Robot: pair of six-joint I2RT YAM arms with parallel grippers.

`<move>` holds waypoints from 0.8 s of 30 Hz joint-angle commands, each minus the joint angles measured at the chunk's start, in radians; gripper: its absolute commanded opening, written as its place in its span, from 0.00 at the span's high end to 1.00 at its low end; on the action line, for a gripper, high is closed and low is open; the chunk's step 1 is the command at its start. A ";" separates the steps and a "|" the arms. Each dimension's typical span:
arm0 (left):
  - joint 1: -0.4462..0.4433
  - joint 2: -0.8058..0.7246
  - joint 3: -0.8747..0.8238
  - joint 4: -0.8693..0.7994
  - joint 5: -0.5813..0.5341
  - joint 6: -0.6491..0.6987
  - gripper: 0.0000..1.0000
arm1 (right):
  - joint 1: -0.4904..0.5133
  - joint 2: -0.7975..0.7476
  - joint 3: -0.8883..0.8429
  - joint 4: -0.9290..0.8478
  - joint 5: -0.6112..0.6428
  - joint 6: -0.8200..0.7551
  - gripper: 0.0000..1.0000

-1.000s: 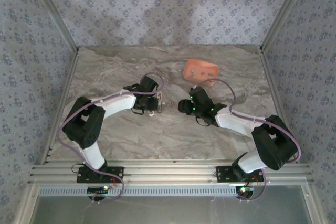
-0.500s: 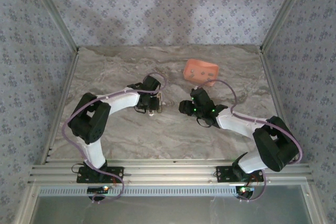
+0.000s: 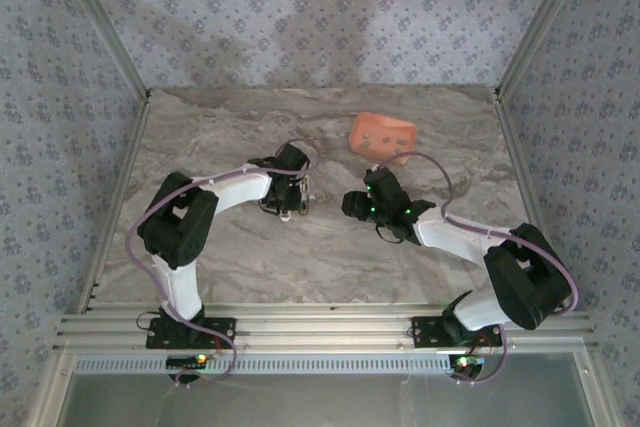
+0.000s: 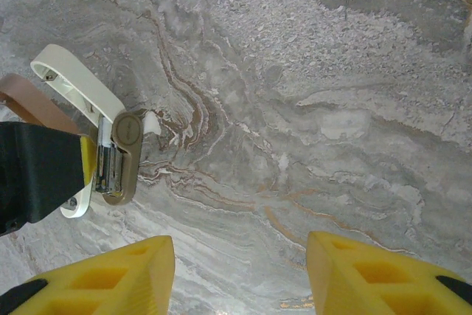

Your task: Load the staples into the stapler

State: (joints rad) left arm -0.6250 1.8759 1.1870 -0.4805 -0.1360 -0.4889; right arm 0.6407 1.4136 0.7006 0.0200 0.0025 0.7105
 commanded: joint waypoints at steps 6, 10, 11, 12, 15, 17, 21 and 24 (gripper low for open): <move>-0.006 -0.028 -0.005 -0.050 -0.078 0.000 0.65 | -0.006 -0.027 -0.013 0.006 -0.001 0.001 0.49; -0.005 -0.032 -0.007 -0.047 -0.082 -0.014 0.64 | -0.006 -0.036 -0.012 0.001 0.001 0.000 0.49; -0.006 -0.035 -0.010 -0.043 -0.079 -0.017 0.63 | -0.006 -0.038 -0.012 0.000 0.001 -0.002 0.49; -0.006 -0.039 -0.010 -0.039 -0.080 -0.020 0.62 | -0.005 -0.042 -0.011 -0.004 0.001 -0.004 0.49; -0.006 -0.057 -0.014 -0.036 -0.079 -0.028 0.56 | -0.006 -0.051 -0.008 -0.021 0.007 -0.015 0.49; -0.007 -0.079 -0.017 -0.033 -0.079 -0.030 0.52 | -0.010 -0.058 -0.001 -0.037 0.006 -0.027 0.48; -0.006 -0.146 -0.041 -0.017 -0.080 -0.038 0.45 | -0.020 -0.069 0.020 -0.081 0.000 -0.060 0.47; -0.007 -0.208 -0.063 -0.006 -0.082 -0.043 0.38 | -0.041 -0.064 0.051 -0.121 -0.026 -0.100 0.46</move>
State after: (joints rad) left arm -0.6296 1.7466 1.1450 -0.4938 -0.2001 -0.5243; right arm 0.6193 1.3659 0.7055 -0.0357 -0.0036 0.6724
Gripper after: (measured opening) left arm 0.605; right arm 0.536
